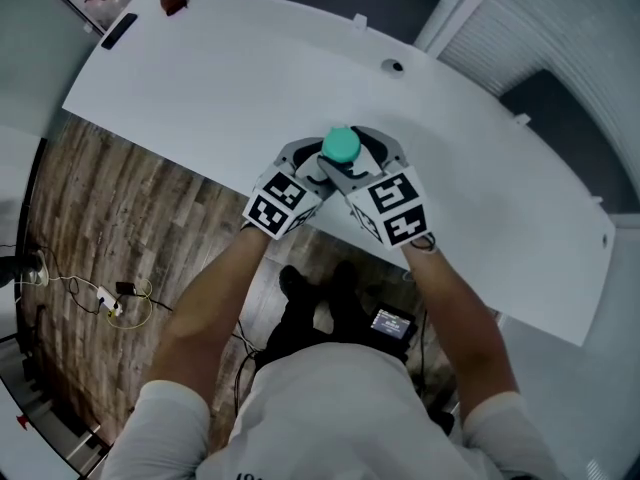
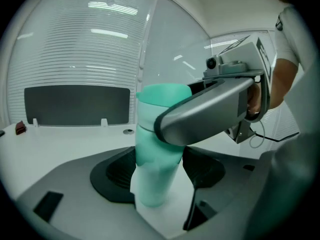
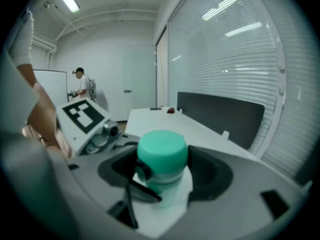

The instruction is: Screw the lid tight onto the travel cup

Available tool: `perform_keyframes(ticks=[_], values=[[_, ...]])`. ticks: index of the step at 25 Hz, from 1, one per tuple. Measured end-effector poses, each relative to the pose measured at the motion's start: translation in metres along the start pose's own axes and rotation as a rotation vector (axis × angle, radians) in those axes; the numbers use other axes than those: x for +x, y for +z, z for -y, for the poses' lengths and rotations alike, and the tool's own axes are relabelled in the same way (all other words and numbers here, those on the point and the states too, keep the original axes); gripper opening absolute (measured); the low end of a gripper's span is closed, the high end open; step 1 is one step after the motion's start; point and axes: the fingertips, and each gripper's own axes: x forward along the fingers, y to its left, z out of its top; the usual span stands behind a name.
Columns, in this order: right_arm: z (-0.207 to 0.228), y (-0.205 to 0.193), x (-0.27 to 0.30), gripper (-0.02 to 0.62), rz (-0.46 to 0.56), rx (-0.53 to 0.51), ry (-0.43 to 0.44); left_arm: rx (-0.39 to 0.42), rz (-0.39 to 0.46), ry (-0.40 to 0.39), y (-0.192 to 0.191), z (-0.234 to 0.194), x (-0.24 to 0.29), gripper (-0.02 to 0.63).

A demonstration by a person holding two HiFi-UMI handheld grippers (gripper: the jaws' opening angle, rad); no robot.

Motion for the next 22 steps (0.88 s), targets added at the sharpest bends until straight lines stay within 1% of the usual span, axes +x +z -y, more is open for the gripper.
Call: perform_keyframes(ticks=[5,7,9,11,14,16,17,20,22], values=[[0.005,-0.002,-0.001,0.301,-0.017,0.080,-0.133,-0.021,0.023,0.123,0.000,-0.002,0.000,0.309],[0.007,-0.003,-0.001,0.301,-0.022,0.100,-0.161,-0.036,0.023,0.168,0.000,-0.003,0.000,0.307],[0.008,-0.003,-0.001,0.301,-0.024,0.100,-0.165,-0.050,0.014,0.188,-0.001,-0.002,0.001,0.307],[0.007,-0.003,-0.003,0.302,-0.023,0.085,-0.143,-0.035,-0.001,0.147,-0.002,0.001,0.000,0.308],[0.003,-0.004,-0.004,0.304,-0.018,0.044,-0.078,0.061,-0.056,0.029,-0.011,0.003,-0.005,0.308],[0.000,-0.003,-0.004,0.304,-0.007,0.006,-0.019,0.103,-0.095,-0.033,-0.017,-0.002,-0.009,0.311],[-0.003,-0.001,-0.003,0.304,0.001,-0.015,0.014,0.112,-0.113,-0.063,-0.019,-0.004,-0.010,0.322],[-0.012,0.001,-0.003,0.304,0.021,-0.074,0.105,0.125,-0.155,-0.145,-0.022,0.002,-0.003,0.322],[-0.015,0.001,-0.002,0.304,0.028,-0.073,0.123,0.113,-0.151,-0.155,-0.019,0.007,0.002,0.322]])
